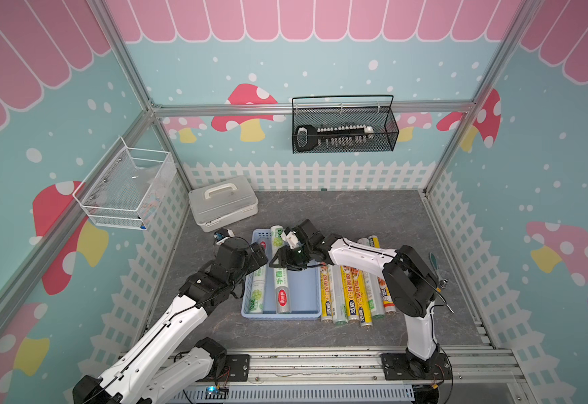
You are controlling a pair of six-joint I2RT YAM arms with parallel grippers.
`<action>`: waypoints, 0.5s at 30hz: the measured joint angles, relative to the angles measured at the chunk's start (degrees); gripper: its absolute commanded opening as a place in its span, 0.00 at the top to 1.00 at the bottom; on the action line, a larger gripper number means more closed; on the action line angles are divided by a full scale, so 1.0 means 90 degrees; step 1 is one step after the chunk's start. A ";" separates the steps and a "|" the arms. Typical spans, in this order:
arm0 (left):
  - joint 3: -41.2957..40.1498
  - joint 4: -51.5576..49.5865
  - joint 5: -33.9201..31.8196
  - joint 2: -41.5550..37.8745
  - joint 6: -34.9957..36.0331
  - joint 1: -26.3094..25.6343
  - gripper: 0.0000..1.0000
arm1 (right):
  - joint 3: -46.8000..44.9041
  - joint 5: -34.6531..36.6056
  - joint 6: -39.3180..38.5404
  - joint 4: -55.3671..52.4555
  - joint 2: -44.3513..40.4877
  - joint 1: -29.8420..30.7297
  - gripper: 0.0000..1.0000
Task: Put the plastic wrap into the basket
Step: Place the plastic wrap in the basket.
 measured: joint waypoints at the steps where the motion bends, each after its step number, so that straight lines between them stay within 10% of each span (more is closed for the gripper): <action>1: -0.0007 -0.0010 0.0015 0.0002 -0.0002 0.0000 0.01 | 0.0007 0.0049 0.0034 -0.0029 0.0029 0.0000 0.83; 15: -0.0022 -0.0041 0.0126 0.0097 -0.0058 0.0005 0.01 | 0.0714 0.0282 0.0347 -0.0714 0.0697 0.0007 0.80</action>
